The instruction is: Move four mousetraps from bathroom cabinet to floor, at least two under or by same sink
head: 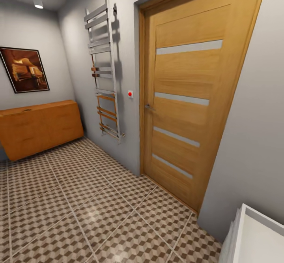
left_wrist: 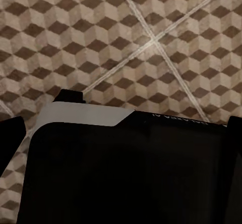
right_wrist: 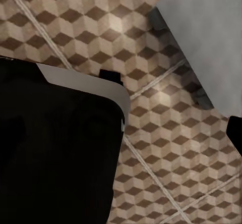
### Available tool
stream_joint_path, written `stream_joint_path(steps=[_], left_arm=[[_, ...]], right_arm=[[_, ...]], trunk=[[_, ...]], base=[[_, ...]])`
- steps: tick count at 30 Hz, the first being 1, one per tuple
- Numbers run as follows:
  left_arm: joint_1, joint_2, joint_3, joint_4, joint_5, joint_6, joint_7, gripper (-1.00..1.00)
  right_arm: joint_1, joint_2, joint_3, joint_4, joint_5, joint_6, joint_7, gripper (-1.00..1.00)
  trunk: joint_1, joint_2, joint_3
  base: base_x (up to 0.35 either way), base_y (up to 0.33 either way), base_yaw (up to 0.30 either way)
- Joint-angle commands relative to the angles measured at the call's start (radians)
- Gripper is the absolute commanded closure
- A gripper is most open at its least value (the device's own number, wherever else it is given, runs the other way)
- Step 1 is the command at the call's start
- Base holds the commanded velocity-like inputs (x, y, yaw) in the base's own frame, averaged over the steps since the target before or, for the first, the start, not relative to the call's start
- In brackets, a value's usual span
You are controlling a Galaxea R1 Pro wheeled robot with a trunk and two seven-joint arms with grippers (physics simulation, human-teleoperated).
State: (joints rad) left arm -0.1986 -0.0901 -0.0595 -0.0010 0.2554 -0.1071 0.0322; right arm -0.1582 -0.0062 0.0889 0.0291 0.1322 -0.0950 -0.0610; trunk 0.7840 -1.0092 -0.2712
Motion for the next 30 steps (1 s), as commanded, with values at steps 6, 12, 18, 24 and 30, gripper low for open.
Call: stream_joint_path(steps=[6, 12, 18, 24, 30], left_arm=[[-0.001, 0.000, -0.006, 0.001, 0.007, -0.003, 0.003, -1.00], [-0.001, 0.000, -0.006, 0.001, 0.007, -0.003, 0.004, -1.00], [-0.001, 0.000, -0.006, 0.001, 0.008, -0.003, 0.003, -1.00], [-0.001, 0.000, -0.006, 0.001, 0.007, -0.003, 0.003, -1.00], [-0.001, 0.000, -0.006, 0.001, 0.007, -0.003, 0.003, -1.00]], right_arm=[[-0.001, 0.000, 0.007, 0.003, 0.006, -0.005, -0.005, -1.00], [-0.001, 0.000, 0.008, 0.003, 0.006, -0.005, -0.005, -1.00], [-0.001, 0.000, 0.008, 0.003, 0.006, -0.005, -0.005, -1.00], [-0.001, 0.000, 0.008, 0.003, 0.006, -0.005, -0.005, -1.00], [-0.001, 0.000, 0.008, 0.003, 0.006, -0.005, -0.004, -1.00]], trunk=[[0.000, -0.001, -0.001], [0.000, -0.001, -0.001], [0.000, -0.001, -0.001], [0.000, -0.001, -0.001], [0.000, -0.001, -0.001]], base=[[0.000, 0.000, 0.292], [0.000, 0.000, 0.292], [0.000, 0.000, 0.292], [0.000, 0.000, 0.292], [0.000, 0.000, 0.292]])
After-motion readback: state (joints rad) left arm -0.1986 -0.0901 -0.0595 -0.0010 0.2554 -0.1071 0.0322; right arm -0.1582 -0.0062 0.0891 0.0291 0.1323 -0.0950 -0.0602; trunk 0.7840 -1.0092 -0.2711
